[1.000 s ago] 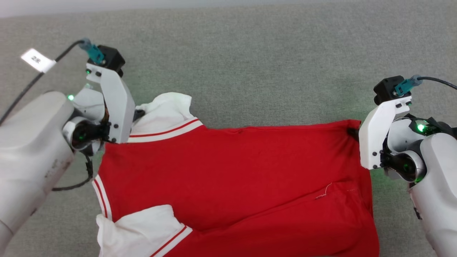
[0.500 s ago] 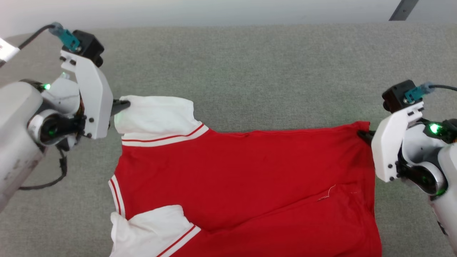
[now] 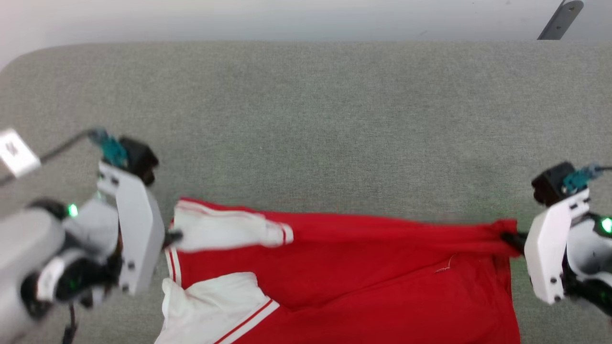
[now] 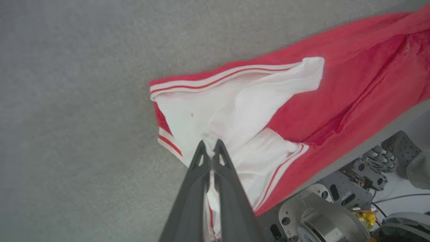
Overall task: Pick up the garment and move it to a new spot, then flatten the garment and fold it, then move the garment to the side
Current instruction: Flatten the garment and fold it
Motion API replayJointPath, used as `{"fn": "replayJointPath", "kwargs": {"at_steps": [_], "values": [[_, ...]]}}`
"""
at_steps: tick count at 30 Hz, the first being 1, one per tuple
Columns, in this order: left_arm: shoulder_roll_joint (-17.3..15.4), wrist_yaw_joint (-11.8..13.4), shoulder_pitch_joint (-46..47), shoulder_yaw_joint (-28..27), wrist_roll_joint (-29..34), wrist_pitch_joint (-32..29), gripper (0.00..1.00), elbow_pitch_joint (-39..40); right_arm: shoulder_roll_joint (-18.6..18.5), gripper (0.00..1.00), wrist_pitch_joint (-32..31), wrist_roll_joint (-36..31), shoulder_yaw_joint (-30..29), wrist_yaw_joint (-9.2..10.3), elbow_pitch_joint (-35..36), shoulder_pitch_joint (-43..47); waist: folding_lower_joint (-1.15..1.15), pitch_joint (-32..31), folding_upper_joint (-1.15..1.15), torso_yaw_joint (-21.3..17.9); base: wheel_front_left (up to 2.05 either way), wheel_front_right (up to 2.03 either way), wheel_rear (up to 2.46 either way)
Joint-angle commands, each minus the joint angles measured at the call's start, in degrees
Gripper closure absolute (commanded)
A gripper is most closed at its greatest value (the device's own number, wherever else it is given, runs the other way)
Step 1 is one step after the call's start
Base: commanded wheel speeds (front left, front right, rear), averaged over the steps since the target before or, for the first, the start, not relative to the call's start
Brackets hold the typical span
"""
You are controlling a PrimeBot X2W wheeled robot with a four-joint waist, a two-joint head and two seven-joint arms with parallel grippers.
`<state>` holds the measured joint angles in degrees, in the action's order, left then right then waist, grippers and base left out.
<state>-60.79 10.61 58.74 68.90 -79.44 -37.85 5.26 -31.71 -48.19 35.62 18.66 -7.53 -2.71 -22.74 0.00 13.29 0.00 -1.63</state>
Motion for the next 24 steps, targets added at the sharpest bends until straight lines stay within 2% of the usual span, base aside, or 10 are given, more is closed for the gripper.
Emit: {"fn": "replayJointPath", "kwargs": {"at_steps": [1, 7, 17, 18, 19, 20, 21, 22, 23, 24], "values": [[-1.3, 1.8, -2.1, 0.6, -0.5, 0.2, 1.00, 2.8, -0.3, 1.00, -1.0, 0.5, -1.0, 0.09, 0.6, 2.3, 0.00, 0.1, 0.00, 0.1, 0.00, 0.00, 0.00], [-3.5, 5.6, -8.3, 2.0, -2.7, 0.9, 1.00, 6.9, 1.0, 1.00, -4.4, 0.9, -2.6, 0.09, 1.7, 7.8, 0.00, 0.4, 0.00, 0.2, 0.00, 0.00, 0.00], [3.0, 0.9, -14.1, 2.5, -5.7, 4.0, 1.00, -4.7, 4.5, 0.95, -4.0, -0.7, -1.1, 0.09, -2.4, 8.7, 0.00, 0.0, 0.00, 0.1, 0.00, 0.00, 0.00], [3.5, 0.5, -14.3, 2.4, -5.9, 4.5, 0.87, -6.1, 4.7, 0.82, -3.8, -0.6, -1.0, 0.09, -2.7, 8.6, 0.00, -0.3, 0.00, 0.0, 0.00, 0.00, 0.00], [4.0, 0.3, -14.6, 2.2, -6.5, 5.0, 0.64, -7.2, 4.8, 0.52, -3.4, -0.7, -1.0, 0.09, -2.8, 8.4, 0.00, -0.5, 0.00, 0.0, 0.00, 0.00, 0.00], [4.4, -0.1, -14.9, 2.1, -6.7, 5.4, 0.59, -8.2, 5.1, 0.00, -3.1, -0.7, -1.2, 0.09, -3.0, 8.3, 0.00, -0.9, 0.00, 0.0, 0.00, 0.00, 0.00], [4.6, -0.4, -15.0, 2.0, -6.7, 5.8, 0.50, -8.8, 5.1, 0.00, -3.1, -0.5, -1.3, 0.09, -3.1, 8.4, 0.00, -1.2, 0.00, -0.1, 0.00, 0.00, 0.00], [4.7, -0.7, -15.0, 1.7, -6.6, 6.5, 0.16, -9.3, 5.2, 0.00, -3.1, -0.1, -1.5, 0.09, -3.1, 8.7, 0.00, -1.6, 0.00, 0.0, 0.00, 0.00, 0.00], [4.9, -1.0, -15.3, 1.4, -7.0, 7.2, 0.00, -9.6, 5.2, 0.00, -2.8, 0.2, -2.0, 0.09, -2.9, 8.9, 0.00, -1.9, 0.00, 0.1, 0.00, 0.00, 0.00], [5.0, -1.2, -15.8, 1.1, -7.4, 7.9, 0.00, -9.8, 5.2, 0.00, -2.7, 0.5, -2.4, 0.09, -2.6, 9.2, 0.00, -2.4, 0.00, 0.1, 0.00, 0.00, 0.00]]}}
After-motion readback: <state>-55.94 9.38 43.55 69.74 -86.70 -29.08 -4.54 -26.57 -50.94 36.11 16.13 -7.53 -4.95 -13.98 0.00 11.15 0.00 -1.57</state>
